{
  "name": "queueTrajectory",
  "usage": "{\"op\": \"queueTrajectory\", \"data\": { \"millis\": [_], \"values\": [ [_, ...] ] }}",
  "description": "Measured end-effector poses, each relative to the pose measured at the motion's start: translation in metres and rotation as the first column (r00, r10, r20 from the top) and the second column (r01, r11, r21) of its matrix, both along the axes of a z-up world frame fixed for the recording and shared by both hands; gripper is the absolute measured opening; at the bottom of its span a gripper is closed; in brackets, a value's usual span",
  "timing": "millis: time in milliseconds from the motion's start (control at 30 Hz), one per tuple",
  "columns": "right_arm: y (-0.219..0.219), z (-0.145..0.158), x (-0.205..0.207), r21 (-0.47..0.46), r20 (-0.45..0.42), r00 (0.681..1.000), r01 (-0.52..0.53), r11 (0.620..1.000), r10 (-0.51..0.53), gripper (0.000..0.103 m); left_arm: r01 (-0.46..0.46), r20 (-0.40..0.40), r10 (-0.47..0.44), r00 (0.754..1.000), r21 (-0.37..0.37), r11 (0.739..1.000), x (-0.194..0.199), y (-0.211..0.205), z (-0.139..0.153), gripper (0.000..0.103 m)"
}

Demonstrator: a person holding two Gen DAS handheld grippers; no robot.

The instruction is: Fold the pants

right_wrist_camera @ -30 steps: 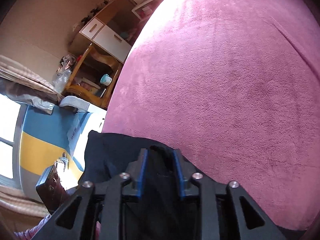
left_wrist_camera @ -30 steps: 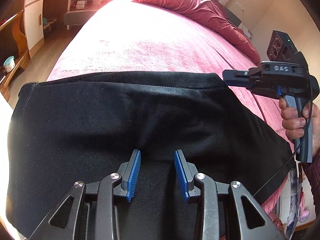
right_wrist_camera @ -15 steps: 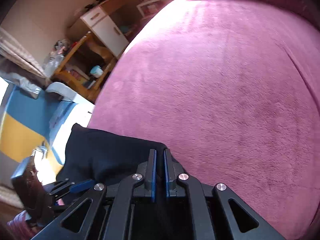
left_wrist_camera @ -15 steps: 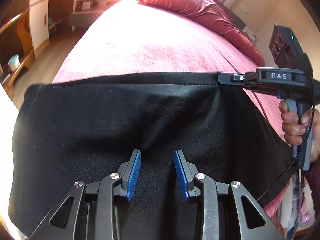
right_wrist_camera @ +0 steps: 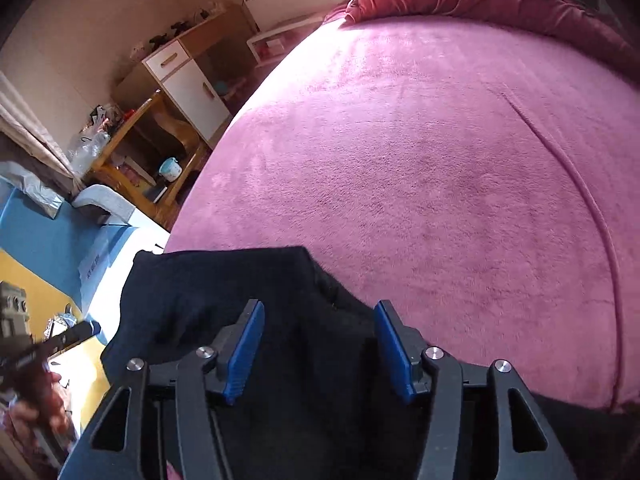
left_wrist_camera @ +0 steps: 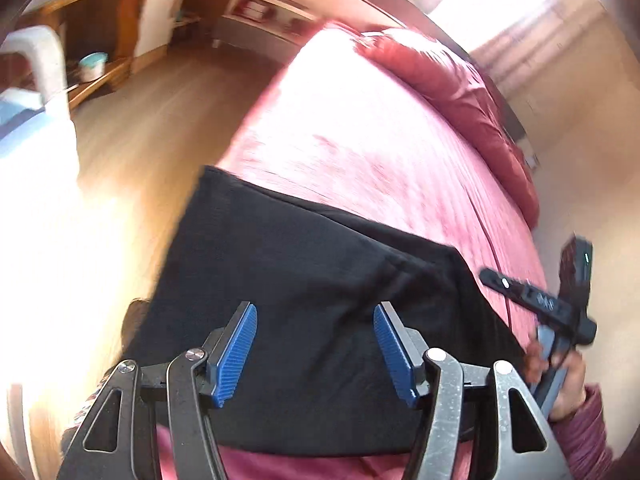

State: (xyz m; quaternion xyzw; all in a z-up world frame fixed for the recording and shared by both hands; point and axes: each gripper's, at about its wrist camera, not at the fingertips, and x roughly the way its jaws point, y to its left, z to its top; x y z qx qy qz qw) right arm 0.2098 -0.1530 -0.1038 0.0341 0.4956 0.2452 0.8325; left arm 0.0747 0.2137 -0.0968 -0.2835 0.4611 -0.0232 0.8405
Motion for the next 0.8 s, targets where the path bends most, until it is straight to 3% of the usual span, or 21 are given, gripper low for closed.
{"op": "queueTrajectory", "data": {
  "millis": [133,200,333,467,567,667,800],
  "values": [
    [-0.005,-0.001,-0.047,-0.002,0.002,1.0,-0.026,1.0,0.026,0.061,-0.196,-0.089,0.19,0.978,-0.063,0.979,-0.034,0.074,-0.014,0.06],
    [-0.005,-0.01,-0.069,-0.016,-0.006,1.0,-0.029,0.999,0.029,0.061,-0.258,-0.151,0.239,0.959,-0.114,0.959,-0.049,0.095,-0.03,0.051],
    [-0.007,-0.029,-0.105,-0.028,-0.046,0.999,-0.015,0.999,0.014,0.061,-0.277,-0.211,0.236,0.949,-0.192,0.941,-0.068,0.1,-0.056,0.048],
    [-0.01,-0.041,-0.124,-0.033,-0.073,0.997,0.021,0.999,-0.023,0.061,-0.26,-0.231,0.208,0.95,-0.225,0.939,-0.058,0.086,-0.071,0.033],
    [-0.012,-0.044,-0.132,-0.044,-0.068,0.997,0.041,0.998,-0.044,0.061,-0.252,-0.223,0.206,0.953,-0.2,0.947,-0.053,0.077,-0.074,0.02],
    [-0.016,-0.044,-0.138,-0.051,-0.059,0.997,0.052,0.997,-0.055,0.061,-0.237,-0.153,0.213,0.965,-0.159,0.958,-0.055,0.074,-0.062,0.008],
    [-0.021,-0.052,-0.142,-0.069,-0.054,0.996,0.063,0.996,-0.067,0.061,-0.214,-0.129,0.208,0.97,-0.032,0.976,-0.053,0.074,-0.05,0.008]
  ]
}}
